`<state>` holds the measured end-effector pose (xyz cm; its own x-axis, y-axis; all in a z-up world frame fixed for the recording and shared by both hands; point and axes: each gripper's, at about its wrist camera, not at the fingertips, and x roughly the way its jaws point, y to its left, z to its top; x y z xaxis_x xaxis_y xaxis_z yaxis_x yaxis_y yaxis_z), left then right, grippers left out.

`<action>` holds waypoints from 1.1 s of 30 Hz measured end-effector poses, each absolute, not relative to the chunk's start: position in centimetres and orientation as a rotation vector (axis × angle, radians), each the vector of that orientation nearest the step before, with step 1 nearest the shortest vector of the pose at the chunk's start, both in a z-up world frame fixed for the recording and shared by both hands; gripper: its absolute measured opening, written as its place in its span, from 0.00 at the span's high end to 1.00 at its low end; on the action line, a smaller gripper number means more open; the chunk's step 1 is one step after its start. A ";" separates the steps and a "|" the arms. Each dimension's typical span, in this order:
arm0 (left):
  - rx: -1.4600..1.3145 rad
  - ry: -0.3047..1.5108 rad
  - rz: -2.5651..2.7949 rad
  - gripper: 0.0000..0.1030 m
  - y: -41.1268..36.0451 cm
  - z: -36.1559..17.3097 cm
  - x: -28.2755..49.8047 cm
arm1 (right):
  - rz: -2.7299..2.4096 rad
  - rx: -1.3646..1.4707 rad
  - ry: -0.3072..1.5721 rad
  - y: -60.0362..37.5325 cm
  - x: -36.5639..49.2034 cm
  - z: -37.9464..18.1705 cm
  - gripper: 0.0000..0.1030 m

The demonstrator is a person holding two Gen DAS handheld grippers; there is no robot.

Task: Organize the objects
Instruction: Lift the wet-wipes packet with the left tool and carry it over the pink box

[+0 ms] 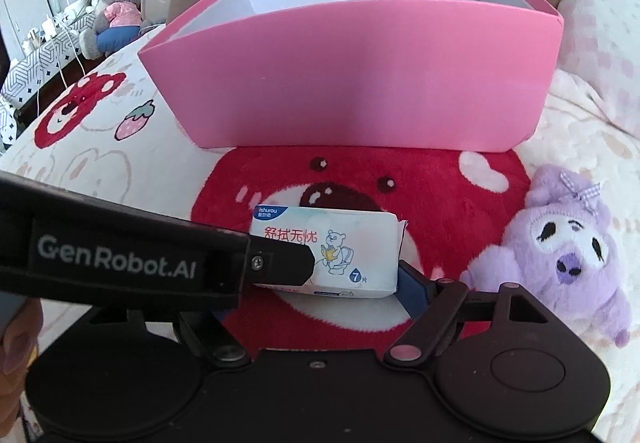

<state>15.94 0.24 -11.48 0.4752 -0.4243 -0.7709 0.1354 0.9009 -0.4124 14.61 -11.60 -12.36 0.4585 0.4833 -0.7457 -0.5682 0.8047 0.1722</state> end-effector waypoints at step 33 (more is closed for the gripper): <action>-0.390 0.996 -0.406 0.57 3.8 -3.2 8.8 | 0.703 -0.068 0.860 -11.7 7.0 -4.1 0.12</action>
<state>8.83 3.77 -3.23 0.4815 -0.4973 -0.7217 0.1494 0.8579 -0.4915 7.00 -11.73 -4.11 0.4438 0.5404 -0.7148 -0.5928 0.7753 0.2181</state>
